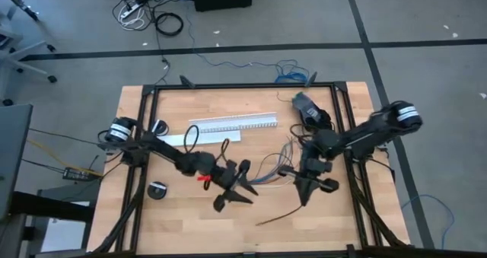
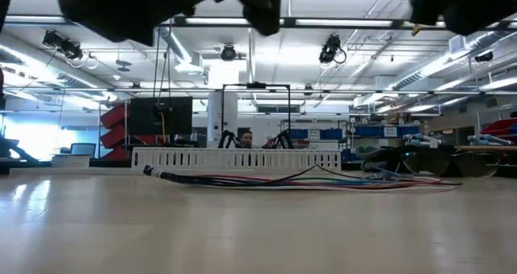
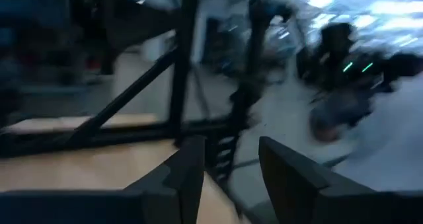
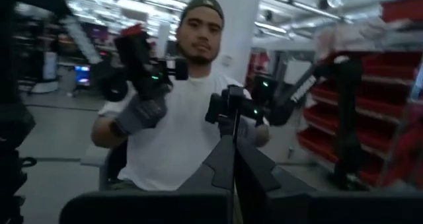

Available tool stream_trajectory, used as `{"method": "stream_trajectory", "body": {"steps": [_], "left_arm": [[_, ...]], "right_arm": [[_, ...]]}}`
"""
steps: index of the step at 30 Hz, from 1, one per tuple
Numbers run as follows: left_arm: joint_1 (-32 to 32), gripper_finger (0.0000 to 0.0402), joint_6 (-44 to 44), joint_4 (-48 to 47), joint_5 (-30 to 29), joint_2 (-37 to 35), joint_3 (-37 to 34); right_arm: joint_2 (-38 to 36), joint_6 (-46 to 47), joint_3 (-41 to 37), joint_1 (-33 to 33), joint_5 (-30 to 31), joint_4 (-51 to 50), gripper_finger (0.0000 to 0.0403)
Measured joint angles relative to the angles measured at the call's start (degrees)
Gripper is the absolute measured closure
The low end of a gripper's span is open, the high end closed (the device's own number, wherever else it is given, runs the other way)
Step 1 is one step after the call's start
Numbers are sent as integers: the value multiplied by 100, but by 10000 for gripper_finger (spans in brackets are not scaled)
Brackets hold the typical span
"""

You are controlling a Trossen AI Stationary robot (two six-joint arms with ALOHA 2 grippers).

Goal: Ziptie cables
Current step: Wrap the colored wires together using a zip tie

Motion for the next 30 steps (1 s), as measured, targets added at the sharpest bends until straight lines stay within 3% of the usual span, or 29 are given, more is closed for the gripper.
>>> {"method": "stream_trajectory", "body": {"steps": [3, 9, 18, 22, 30], "left_arm": [[206, 264, -451, 399, 794, 164, 343], [419, 264, -744, -68, 1387, 367, 689], [428, 264, -715, 140, 1690, 526, 691], [430, 264, -704, 183, 2088, 784, 694], [475, 264, -978, 1285, 2667, 1523, 1161]], "right_arm": [[614, 526, 581, -112, -591, 360, 403], [1187, 1221, 1468, -261, -1282, 388, 403], [1187, 1170, 1492, -390, -1434, 704, 403], [1183, 1254, 1486, -301, -1465, 1101, 403], [1148, 853, 1490, -222, -1682, 1107, 403]]}}
